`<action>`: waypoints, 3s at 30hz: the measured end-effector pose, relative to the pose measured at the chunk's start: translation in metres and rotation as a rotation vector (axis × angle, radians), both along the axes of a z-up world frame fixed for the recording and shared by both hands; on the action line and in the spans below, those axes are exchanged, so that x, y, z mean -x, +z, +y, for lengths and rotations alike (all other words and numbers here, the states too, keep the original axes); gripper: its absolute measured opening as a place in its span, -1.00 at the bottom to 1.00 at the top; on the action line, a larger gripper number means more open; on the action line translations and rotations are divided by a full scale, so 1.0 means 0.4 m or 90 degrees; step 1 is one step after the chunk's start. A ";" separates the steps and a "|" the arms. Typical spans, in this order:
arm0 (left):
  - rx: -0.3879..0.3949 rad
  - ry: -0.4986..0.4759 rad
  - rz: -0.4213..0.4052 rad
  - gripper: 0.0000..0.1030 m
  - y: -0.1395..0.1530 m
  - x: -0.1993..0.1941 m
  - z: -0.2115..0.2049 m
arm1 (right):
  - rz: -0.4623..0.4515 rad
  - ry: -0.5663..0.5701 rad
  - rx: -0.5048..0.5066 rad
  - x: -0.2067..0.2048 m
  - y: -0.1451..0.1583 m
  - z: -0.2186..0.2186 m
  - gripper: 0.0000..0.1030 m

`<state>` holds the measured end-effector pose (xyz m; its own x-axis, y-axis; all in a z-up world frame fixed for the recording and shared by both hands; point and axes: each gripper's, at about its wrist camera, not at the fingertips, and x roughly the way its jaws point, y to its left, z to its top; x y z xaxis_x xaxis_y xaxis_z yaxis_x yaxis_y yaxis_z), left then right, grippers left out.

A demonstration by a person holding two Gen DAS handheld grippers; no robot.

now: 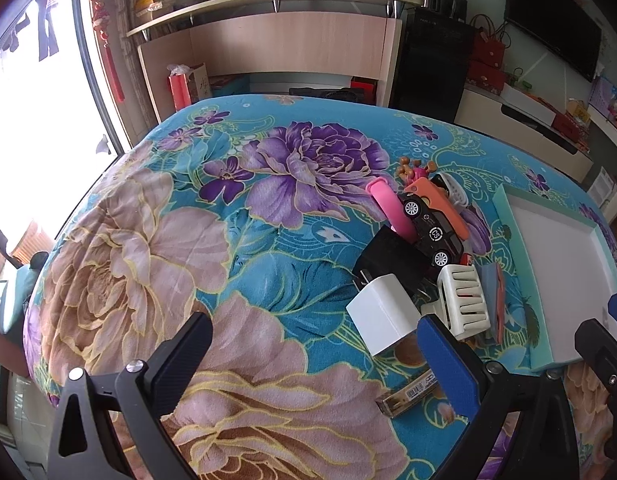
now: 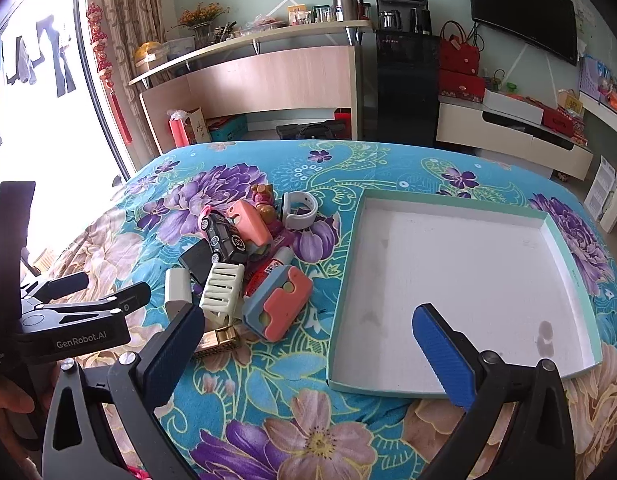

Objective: Organize rigid objects
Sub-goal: 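Move the left tool to the white charger while the right tool approaches the white slotted holder, then close the left tool on the white charger while the right tool grasps the white slotted holder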

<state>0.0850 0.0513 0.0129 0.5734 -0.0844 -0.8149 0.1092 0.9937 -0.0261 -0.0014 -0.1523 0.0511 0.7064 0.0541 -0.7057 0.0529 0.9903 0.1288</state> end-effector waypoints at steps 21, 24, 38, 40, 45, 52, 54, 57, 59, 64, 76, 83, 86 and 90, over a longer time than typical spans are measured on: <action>0.103 0.037 0.061 0.98 -0.034 -0.061 -0.019 | -0.008 -0.009 -0.113 -0.130 0.001 -0.016 0.52; 0.094 0.049 0.059 0.96 -0.047 -0.062 -0.005 | -0.009 -0.006 -0.113 -0.125 -0.012 -0.019 0.52; 0.115 0.013 0.070 0.79 -0.083 -0.067 -0.025 | 0.018 0.032 -0.118 -0.128 -0.063 0.010 0.38; 0.125 0.006 0.080 0.73 -0.092 -0.070 -0.031 | 0.021 0.035 -0.117 -0.129 -0.067 0.012 0.38; 0.132 -0.005 0.105 0.54 -0.112 -0.073 -0.045 | 0.029 0.036 -0.123 -0.130 -0.076 0.015 0.38; 0.140 -0.014 0.111 -0.03 -0.114 -0.069 -0.045 | 0.032 0.043 -0.123 -0.131 -0.078 0.020 0.38; 0.140 -0.015 0.110 -0.03 -0.113 -0.067 -0.043 | 0.032 0.046 -0.123 -0.131 -0.077 0.023 0.37; 0.139 0.000 0.105 -0.04 -0.107 -0.063 -0.028 | 0.033 0.055 -0.120 -0.131 -0.078 0.033 0.30; 0.127 0.021 0.097 -0.04 -0.104 -0.063 -0.014 | 0.034 0.065 -0.116 -0.132 -0.078 0.044 0.25; 0.112 0.069 0.087 -0.04 -0.102 -0.067 0.028 | 0.037 0.090 -0.110 -0.133 -0.080 0.074 0.12; 0.114 0.084 0.085 -0.04 -0.104 -0.067 0.052 | 0.056 0.133 -0.074 -0.139 -0.100 0.143 -0.13; 0.116 0.086 0.085 -0.04 -0.103 -0.064 0.056 | 0.066 0.129 -0.040 -0.147 -0.117 0.162 -0.24; 0.114 0.088 0.085 -0.04 -0.104 -0.063 0.053 | 0.070 0.126 -0.026 -0.151 -0.123 0.167 -0.27; 0.108 0.089 0.085 -0.04 -0.104 -0.065 0.047 | 0.074 0.126 0.001 -0.155 -0.130 0.177 -0.32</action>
